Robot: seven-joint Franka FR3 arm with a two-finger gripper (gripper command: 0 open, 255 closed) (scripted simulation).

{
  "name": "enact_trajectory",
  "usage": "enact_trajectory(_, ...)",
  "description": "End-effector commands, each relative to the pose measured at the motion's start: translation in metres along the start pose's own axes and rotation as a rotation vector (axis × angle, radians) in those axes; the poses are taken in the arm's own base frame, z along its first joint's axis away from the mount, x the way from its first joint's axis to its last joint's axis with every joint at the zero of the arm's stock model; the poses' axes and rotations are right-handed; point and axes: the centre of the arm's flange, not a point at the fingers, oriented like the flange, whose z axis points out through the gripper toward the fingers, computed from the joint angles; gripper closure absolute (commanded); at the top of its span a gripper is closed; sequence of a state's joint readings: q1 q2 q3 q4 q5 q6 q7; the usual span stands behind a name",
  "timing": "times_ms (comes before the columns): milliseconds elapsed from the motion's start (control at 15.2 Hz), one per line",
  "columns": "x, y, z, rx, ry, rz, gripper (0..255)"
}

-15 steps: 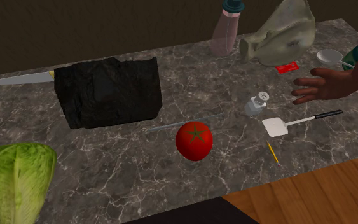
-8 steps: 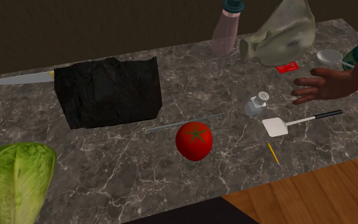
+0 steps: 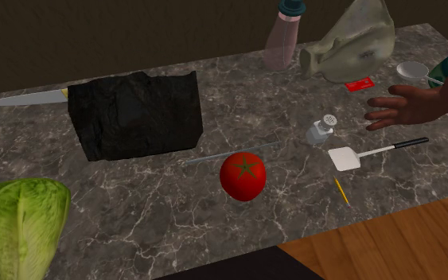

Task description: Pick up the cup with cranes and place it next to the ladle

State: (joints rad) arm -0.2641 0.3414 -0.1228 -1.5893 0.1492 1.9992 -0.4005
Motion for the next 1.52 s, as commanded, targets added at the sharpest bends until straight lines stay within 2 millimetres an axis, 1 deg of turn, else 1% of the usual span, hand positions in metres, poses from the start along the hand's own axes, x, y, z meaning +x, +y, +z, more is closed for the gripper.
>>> enact_trajectory(0,-0.001,0.001,0.010,0.000,0.001,0.000,255)
enact_trajectory(924,-0.009,0.006,0.084,0.000,0.001,0.000,255)
enact_trajectory(990,-0.009,0.006,0.087,0.000,0.001,0.000,255)
enact_trajectory(1452,-0.009,0.006,0.087,0.000,0.001,0.000,255)
